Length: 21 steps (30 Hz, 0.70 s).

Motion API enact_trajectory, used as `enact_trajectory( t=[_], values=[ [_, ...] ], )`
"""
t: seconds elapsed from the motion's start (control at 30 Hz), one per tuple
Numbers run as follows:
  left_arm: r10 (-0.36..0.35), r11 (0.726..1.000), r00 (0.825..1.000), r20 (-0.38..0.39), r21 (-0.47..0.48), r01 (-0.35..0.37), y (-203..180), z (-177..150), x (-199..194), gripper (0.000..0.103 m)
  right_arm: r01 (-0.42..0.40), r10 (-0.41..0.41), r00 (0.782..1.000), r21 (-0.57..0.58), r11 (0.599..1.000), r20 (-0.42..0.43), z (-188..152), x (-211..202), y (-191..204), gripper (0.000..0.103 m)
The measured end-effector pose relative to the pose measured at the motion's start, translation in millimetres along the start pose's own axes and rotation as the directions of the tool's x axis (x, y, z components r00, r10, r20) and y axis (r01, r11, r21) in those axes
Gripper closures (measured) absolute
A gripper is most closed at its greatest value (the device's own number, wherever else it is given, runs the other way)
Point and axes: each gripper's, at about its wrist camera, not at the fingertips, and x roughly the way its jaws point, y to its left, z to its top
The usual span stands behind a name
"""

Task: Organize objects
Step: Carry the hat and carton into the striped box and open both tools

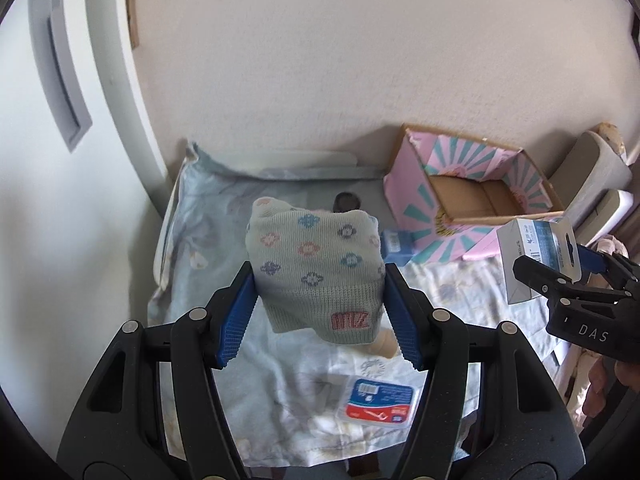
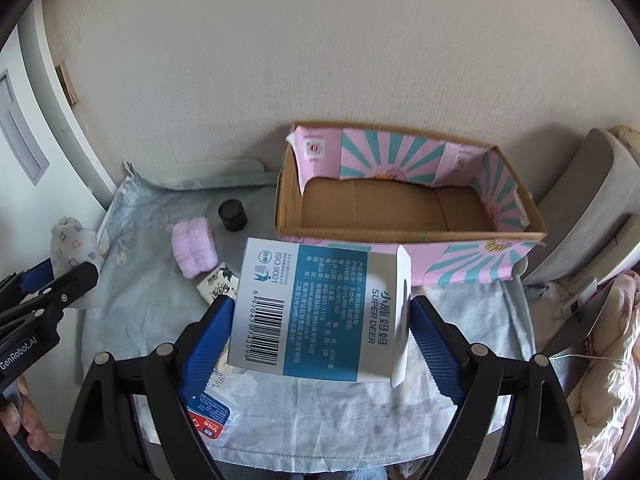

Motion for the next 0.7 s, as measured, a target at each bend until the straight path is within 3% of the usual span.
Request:
enact_trajectory(
  t=[0.7],
  values=[
    [-0.046,0.999,0.994,0.097,0.008,0.045,-129.3,42.1,-13.2,0.044,0.052,-0.048,0.992,-0.026,0.998,0.118,34.9,-47.2,-110.9,0.018]
  ],
)
